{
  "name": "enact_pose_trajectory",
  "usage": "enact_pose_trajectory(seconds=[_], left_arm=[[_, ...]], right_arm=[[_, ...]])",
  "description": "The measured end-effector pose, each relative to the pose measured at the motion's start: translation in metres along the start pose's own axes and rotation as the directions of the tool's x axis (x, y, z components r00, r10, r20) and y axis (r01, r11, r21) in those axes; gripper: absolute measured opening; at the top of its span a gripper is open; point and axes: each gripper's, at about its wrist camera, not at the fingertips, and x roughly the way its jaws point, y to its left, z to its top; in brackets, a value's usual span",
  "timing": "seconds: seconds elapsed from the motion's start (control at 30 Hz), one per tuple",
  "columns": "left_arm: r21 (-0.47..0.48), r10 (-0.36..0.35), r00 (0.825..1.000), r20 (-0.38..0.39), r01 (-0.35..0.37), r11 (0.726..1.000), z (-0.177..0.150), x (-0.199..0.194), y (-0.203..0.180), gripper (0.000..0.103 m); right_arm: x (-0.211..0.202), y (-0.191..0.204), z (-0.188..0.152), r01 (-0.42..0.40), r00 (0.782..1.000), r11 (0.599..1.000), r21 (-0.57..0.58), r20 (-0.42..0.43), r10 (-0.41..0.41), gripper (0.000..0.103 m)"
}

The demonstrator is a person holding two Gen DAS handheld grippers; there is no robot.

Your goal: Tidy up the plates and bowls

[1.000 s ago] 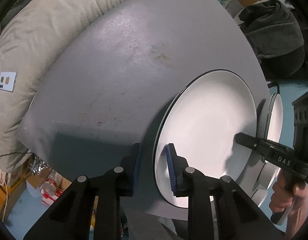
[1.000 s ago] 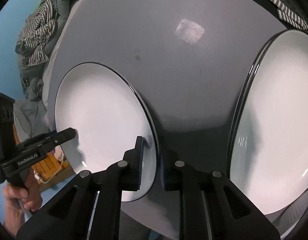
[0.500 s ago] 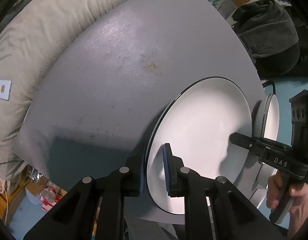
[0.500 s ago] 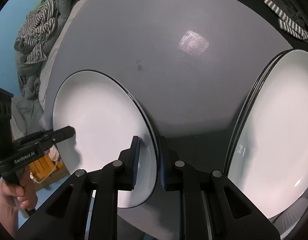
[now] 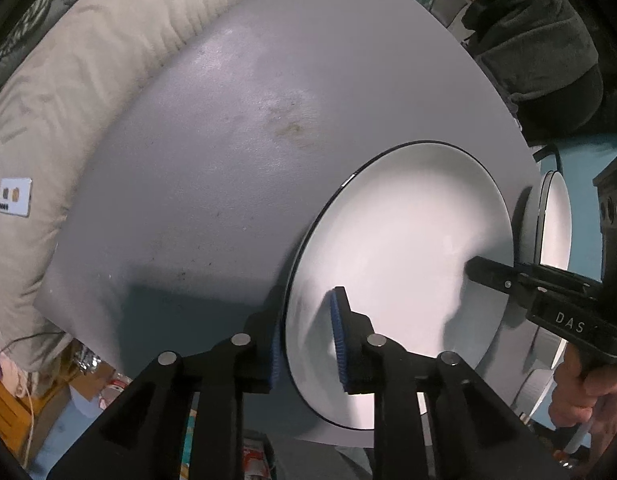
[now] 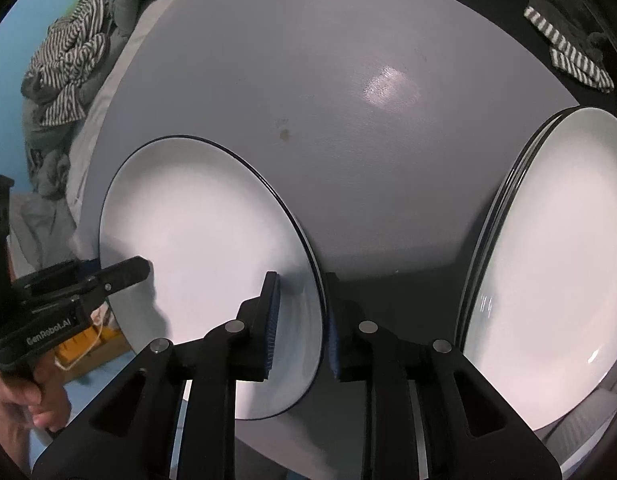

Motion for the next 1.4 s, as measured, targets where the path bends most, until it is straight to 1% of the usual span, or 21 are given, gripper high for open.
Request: enact_pose_trajectory(seconds=[0.07,0.27,0.4,0.6,0.8,1.0,1.17,1.4], left_arm=[[-0.010,-0.021,1.000,-0.001,0.021,1.000,-0.002,-0.001,0.001,0.018],[0.003,-0.033,0.999,-0.009,0.033,0.999,-0.009,-0.004,-0.005,0.018],[0.010,-0.044,0.999,0.004,0.044,0.999,-0.013,-0.010,-0.008,0.017],[0.045,-0.058,0.998,0.021,0.057,0.997,-0.015,-0.022,-0.023,0.017],[0.081,-0.085,0.996,0.040,0.082,0.993,-0.006,-0.038,-0.036,0.017],[0.135,-0.096,0.994,0.051,0.088,0.987,0.006,-0.044,-0.065,0.017],[0.197,-0.098,0.994,0.038,0.089,0.976,0.018,-0.040,-0.095,0.017],[0.285,-0.091,0.996,0.015,0.083,0.955,0.032,-0.028,-0.141,0.017]], right_arm=[[0.000,-0.001,0.001,-0.001,1.000,1.000,0.011,-0.003,0.001,0.021],[-0.007,-0.014,-0.008,-0.044,0.999,0.998,0.050,0.002,0.044,0.017],[-0.016,-0.015,-0.014,-0.035,0.999,0.998,0.057,0.013,0.034,0.017],[-0.029,-0.019,-0.022,-0.034,0.999,0.998,0.061,0.030,0.033,0.017],[-0.048,-0.028,-0.029,-0.049,0.997,0.995,0.089,0.071,0.043,0.017],[-0.066,-0.042,-0.028,-0.072,0.993,0.989,0.127,0.105,0.059,0.017],[-0.079,-0.067,-0.026,-0.079,0.988,0.982,0.172,0.146,0.054,0.017],[-0.093,-0.102,-0.029,-0.084,0.982,0.968,0.238,0.186,0.039,0.016]])
